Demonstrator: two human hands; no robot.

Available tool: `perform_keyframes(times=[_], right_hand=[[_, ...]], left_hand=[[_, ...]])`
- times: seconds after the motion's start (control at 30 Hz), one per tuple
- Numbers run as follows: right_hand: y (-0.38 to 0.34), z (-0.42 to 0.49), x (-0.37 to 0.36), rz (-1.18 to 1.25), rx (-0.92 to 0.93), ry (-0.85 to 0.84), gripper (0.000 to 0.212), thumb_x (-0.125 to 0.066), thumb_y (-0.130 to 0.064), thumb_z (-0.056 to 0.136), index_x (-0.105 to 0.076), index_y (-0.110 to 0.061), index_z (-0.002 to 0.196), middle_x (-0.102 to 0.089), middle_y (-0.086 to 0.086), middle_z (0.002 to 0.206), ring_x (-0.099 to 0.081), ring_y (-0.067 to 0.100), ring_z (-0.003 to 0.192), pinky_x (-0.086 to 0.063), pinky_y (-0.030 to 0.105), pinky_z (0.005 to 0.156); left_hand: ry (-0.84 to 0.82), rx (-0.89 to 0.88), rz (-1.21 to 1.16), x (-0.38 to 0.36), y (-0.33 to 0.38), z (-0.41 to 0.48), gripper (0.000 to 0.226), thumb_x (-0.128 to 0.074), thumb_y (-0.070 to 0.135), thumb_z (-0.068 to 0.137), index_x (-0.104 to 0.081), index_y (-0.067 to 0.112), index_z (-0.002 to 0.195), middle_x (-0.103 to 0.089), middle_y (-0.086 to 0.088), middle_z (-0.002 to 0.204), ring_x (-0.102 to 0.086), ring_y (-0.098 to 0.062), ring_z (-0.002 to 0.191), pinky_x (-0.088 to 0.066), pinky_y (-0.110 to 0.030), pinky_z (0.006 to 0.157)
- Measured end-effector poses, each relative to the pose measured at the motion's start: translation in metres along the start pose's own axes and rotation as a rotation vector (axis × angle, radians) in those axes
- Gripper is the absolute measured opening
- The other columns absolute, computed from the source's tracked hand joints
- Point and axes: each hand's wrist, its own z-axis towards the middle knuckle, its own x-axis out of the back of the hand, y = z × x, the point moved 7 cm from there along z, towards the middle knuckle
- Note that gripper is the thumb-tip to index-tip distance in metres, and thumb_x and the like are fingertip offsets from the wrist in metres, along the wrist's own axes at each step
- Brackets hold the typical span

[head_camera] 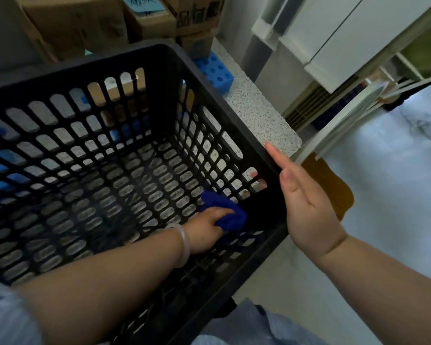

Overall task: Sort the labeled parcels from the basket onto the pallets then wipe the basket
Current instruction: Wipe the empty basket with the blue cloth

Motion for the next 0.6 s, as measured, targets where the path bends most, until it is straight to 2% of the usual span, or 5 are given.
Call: perform_keyframes(times=[0.07, 0.17, 0.27, 0.37, 0.6], right_hand=[[0.001, 0.001, 0.0, 0.009, 0.01, 0.005, 0.051, -0.027, -0.04, 0.101, -0.041, -0.025, 0.148, -0.046, -0.014, 0.147, -0.036, -0.008, 0.136, -0.025, 0.012, 0.114], [0.002, 0.001, 0.001, 0.013, 0.024, 0.009, 0.053, -0.026, -0.044, 0.101, -0.042, -0.024, 0.147, -0.048, -0.008, 0.148, -0.037, -0.004, 0.136, -0.026, 0.014, 0.114], [0.003, 0.001, 0.0, 0.015, 0.031, 0.005, 0.05, -0.025, -0.042, 0.101, -0.042, -0.026, 0.145, -0.046, -0.014, 0.145, -0.035, -0.011, 0.135, -0.022, 0.005, 0.109], [0.002, 0.002, 0.0, 0.048, 0.043, 0.011, 0.046, -0.027, -0.039, 0.101, -0.043, -0.027, 0.142, -0.044, -0.024, 0.139, -0.034, -0.014, 0.133, -0.021, 0.004, 0.108], [-0.002, 0.0, 0.001, 0.023, 0.031, 0.002, 0.048, -0.025, -0.044, 0.1, -0.041, -0.032, 0.143, -0.04, -0.03, 0.138, -0.029, -0.028, 0.125, -0.018, -0.003, 0.103]], left_hand=[[0.028, -0.071, -0.156, 0.006, 0.017, -0.009, 0.035, -0.058, 0.009, 0.096, -0.056, 0.037, 0.117, -0.054, 0.014, 0.118, -0.051, -0.002, 0.112, -0.031, -0.008, 0.102], [0.034, -0.222, -0.333, 0.018, 0.052, -0.033, 0.034, -0.064, 0.003, 0.089, -0.062, 0.036, 0.098, -0.063, 0.015, 0.101, -0.059, 0.005, 0.093, -0.042, -0.017, 0.096], [0.068, -0.419, -0.373, 0.034, 0.09, -0.069, 0.033, -0.06, 0.002, 0.082, -0.064, 0.03, 0.1, -0.063, 0.01, 0.107, -0.058, 0.006, 0.1, -0.038, -0.01, 0.095], [0.082, -0.653, -0.172, 0.039, 0.109, -0.101, 0.043, -0.055, -0.005, 0.082, -0.069, 0.026, 0.108, -0.056, 0.014, 0.117, -0.052, 0.002, 0.117, -0.032, -0.012, 0.104], [0.109, -0.489, 0.044, 0.035, 0.077, -0.113, 0.061, -0.051, -0.004, 0.076, -0.057, 0.031, 0.127, -0.053, 0.023, 0.124, -0.04, 0.016, 0.121, -0.023, -0.006, 0.106]])
